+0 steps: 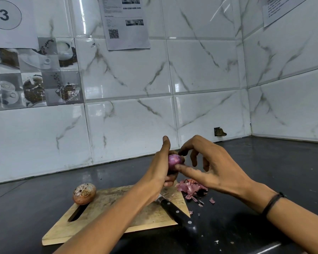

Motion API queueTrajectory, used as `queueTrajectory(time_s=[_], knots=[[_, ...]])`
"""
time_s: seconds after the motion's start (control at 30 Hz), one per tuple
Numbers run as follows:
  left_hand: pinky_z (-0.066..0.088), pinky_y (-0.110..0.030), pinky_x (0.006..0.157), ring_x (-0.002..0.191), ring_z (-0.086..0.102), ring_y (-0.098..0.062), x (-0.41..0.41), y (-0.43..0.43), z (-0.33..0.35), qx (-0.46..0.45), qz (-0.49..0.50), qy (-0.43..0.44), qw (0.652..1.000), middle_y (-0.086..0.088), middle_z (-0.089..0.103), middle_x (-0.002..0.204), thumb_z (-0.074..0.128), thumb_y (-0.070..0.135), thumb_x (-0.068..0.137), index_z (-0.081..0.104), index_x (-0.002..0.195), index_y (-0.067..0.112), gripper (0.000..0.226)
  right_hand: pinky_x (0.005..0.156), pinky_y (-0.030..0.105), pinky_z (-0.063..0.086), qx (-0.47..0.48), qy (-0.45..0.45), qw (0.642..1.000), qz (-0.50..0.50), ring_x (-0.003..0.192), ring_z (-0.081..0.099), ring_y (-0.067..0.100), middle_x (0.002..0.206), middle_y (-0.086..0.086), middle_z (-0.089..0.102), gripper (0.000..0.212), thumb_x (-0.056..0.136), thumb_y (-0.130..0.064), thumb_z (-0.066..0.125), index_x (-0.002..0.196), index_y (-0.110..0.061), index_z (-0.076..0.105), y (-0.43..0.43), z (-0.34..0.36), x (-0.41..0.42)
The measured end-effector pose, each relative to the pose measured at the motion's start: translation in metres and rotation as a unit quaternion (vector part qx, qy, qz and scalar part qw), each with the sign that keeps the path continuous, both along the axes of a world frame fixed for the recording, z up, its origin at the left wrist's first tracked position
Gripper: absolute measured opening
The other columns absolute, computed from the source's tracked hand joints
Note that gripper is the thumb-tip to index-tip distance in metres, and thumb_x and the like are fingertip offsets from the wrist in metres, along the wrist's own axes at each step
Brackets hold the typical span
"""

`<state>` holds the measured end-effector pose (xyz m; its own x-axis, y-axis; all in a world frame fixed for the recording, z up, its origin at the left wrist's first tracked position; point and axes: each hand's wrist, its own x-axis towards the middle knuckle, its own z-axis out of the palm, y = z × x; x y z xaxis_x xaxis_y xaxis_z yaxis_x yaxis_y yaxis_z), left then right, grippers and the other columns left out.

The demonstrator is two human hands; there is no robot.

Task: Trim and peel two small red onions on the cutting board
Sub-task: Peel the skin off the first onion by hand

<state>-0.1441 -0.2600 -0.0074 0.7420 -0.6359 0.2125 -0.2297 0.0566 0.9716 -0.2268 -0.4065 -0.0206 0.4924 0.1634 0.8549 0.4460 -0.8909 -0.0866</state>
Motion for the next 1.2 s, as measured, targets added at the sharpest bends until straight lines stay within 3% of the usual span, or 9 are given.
queueTrajectory(time_s=[0.07,0.2,0.37,0.47,0.57,0.83,1.0,1.1,1.2], knots=[[0.015,-0.018,0.037,0.037,0.019,-0.008,-0.003,-0.001,0.0,0.012,-0.006,-0.007,1.0,0.004,0.031,0.043,0.02,0.073,0.096,0.059,0.079,0.011,0.075,0.063,0.018,0.044,-0.007,0.004,1.0,0.011,0.085,0.061,0.012,0.103,-0.018,0.057,0.04,0.084,-0.056,0.073,0.11,-0.029,0.062,-0.001,0.0,0.002],[0.018,-0.017,0.038,0.037,0.019,-0.007,-0.007,-0.005,-0.001,0.02,-0.021,-0.029,0.999,0.004,0.028,0.046,0.019,0.073,0.095,0.062,0.086,0.013,0.075,0.068,0.034,0.053,-0.023,0.002,0.999,0.031,0.083,0.059,0.01,0.101,-0.018,0.053,0.04,0.083,-0.054,0.074,0.109,-0.026,0.061,-0.002,-0.002,0.004],[0.023,-0.015,0.038,0.036,0.022,-0.008,-0.008,-0.005,-0.003,0.036,-0.005,-0.057,0.998,0.004,0.029,0.048,0.018,0.074,0.095,0.057,0.073,0.015,0.074,0.068,0.036,0.053,-0.022,0.009,0.999,0.039,0.081,0.057,0.009,0.099,-0.018,0.051,0.038,0.083,-0.052,0.073,0.105,-0.024,0.061,-0.002,-0.002,0.006],[0.027,-0.013,0.035,0.032,0.027,-0.005,-0.008,-0.006,-0.005,0.053,0.009,-0.06,0.997,0.006,0.033,0.046,0.017,0.073,0.095,0.052,0.069,0.014,0.073,0.066,0.038,0.051,-0.025,0.036,0.998,0.038,0.077,0.057,0.013,0.096,-0.017,0.05,0.027,0.086,-0.042,0.074,0.101,-0.026,0.059,-0.004,-0.004,0.005],[0.021,-0.018,0.037,0.036,0.022,-0.008,-0.004,-0.007,-0.004,0.058,0.004,-0.048,0.997,0.006,0.031,0.05,0.017,0.078,0.091,0.049,0.082,0.012,0.073,0.062,0.039,0.049,-0.053,0.05,0.997,0.017,0.074,0.055,0.013,0.092,-0.018,0.047,0.018,0.089,-0.023,0.07,0.091,-0.031,0.054,-0.002,-0.006,0.007],[0.02,-0.018,0.035,0.036,0.02,-0.007,-0.002,-0.005,-0.002,0.029,0.005,-0.012,1.0,0.002,0.031,0.052,0.02,0.072,0.096,0.06,0.086,0.011,0.074,0.061,0.041,0.053,0.013,0.054,0.998,-0.002,0.068,0.059,0.013,0.089,-0.014,0.06,0.044,0.08,-0.064,0.07,0.1,-0.033,0.049,-0.007,-0.005,0.006],[0.019,-0.02,0.038,0.038,0.02,-0.008,0.0,-0.005,-0.002,0.017,0.013,0.004,1.0,0.003,0.031,0.053,0.02,0.073,0.095,0.061,0.091,0.013,0.073,0.066,0.034,0.054,-0.013,0.014,0.999,0.026,0.073,0.061,0.011,0.101,-0.018,0.06,0.033,0.088,-0.051,0.071,0.113,-0.032,0.06,-0.003,-0.002,0.004],[0.019,-0.022,0.039,0.039,0.02,-0.008,0.002,-0.004,-0.003,-0.004,-0.009,0.036,0.999,0.004,0.036,0.049,0.02,0.071,0.097,0.053,0.072,0.013,0.071,0.062,0.03,0.051,-0.034,0.004,0.999,0.025,0.075,0.06,0.011,0.101,-0.016,0.058,0.016,0.093,-0.036,0.073,0.107,-0.03,0.069,-0.005,-0.003,0.005],[0.02,-0.02,0.034,0.034,0.022,-0.009,0.005,-0.002,-0.002,-0.023,-0.002,0.096,0.995,-0.002,0.037,0.049,0.02,0.072,0.098,0.051,0.067,0.01,0.076,0.062,0.037,0.052,-0.055,0.022,0.998,0.018,0.073,0.058,0.013,0.099,-0.018,0.055,0.016,0.093,-0.044,0.07,0.101,-0.029,0.07,-0.005,-0.005,0.007]])
